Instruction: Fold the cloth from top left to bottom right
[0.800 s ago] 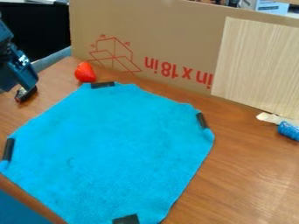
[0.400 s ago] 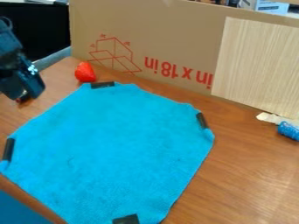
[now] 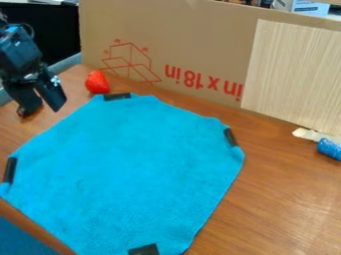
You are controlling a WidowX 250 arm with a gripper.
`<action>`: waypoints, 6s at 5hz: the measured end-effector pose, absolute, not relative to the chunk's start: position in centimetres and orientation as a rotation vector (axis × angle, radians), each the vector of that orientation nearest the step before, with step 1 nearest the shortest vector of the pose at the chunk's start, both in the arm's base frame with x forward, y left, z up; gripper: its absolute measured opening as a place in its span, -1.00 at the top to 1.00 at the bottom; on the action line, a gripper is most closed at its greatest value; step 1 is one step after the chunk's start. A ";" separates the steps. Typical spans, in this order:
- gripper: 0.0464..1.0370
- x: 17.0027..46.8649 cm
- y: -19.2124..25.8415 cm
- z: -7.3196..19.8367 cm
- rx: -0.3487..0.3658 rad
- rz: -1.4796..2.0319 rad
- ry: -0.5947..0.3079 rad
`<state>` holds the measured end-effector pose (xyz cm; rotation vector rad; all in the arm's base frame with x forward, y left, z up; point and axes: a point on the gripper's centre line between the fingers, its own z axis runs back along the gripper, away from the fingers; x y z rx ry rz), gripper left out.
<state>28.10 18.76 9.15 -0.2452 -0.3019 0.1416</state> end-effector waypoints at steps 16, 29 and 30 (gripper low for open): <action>-0.83 43.2 16.7 3.9 -0.050 -0.305 -0.422; 0.99 26.4 0.6 8.6 0.051 -0.596 -0.544; 0.99 25.2 -1.4 8.4 0.056 -0.607 -0.518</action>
